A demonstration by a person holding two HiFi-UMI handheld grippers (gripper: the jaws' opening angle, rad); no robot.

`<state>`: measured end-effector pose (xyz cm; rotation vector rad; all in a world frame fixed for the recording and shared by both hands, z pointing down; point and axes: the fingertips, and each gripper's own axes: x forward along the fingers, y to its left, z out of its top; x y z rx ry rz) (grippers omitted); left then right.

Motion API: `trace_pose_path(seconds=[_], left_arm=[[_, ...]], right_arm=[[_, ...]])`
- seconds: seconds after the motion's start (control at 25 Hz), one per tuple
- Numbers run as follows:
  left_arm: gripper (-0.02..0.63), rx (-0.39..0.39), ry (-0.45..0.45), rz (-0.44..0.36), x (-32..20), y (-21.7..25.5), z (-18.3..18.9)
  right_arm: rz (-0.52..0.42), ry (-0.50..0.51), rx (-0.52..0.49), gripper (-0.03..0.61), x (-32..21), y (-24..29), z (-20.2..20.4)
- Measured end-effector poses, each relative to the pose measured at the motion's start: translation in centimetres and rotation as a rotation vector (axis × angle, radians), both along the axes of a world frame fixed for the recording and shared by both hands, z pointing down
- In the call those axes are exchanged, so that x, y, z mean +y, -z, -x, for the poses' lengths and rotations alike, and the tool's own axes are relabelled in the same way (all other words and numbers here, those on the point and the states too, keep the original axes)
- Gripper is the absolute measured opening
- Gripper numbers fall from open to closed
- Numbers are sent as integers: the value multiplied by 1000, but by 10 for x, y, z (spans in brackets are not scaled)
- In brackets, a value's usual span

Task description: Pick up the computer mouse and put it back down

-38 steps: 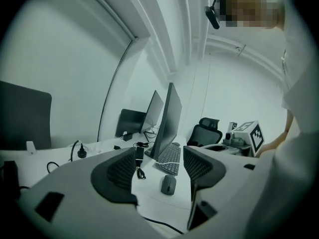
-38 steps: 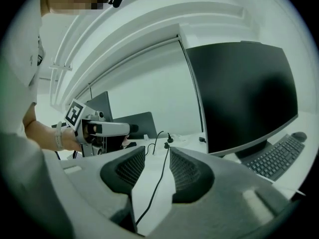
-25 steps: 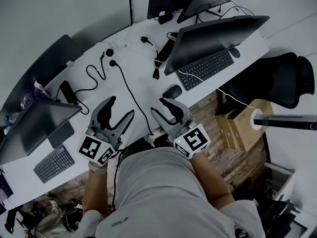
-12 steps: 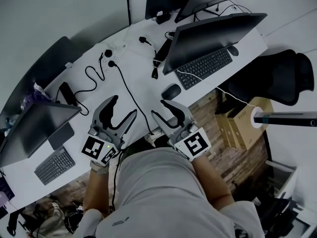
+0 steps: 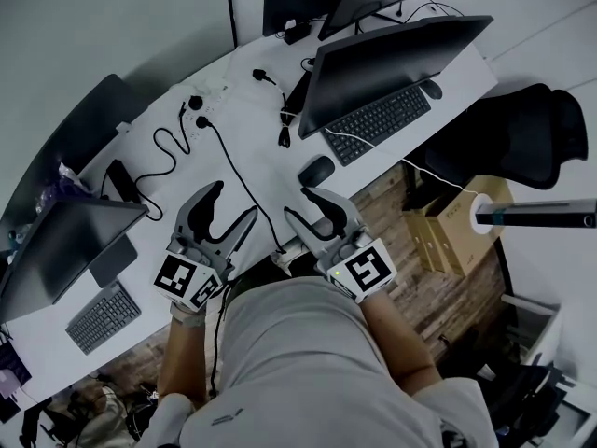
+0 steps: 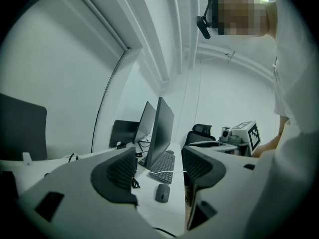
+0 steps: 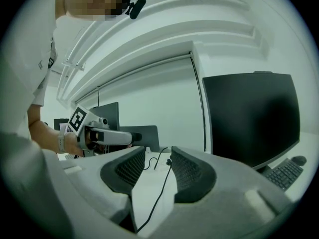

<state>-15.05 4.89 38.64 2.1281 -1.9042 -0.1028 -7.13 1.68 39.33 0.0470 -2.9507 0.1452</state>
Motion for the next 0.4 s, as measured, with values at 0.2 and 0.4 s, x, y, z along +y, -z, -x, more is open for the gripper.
trace_pose_path(seconds=[0.2,0.4], left_arm=[[293,6,-4,4,-1,-1,-2],[293,14,-8,12,-1,-6,-6]], right_arm=[[1,-5,0,155,0,0,-3],[7,-9,8,155,0,-4,-6]])
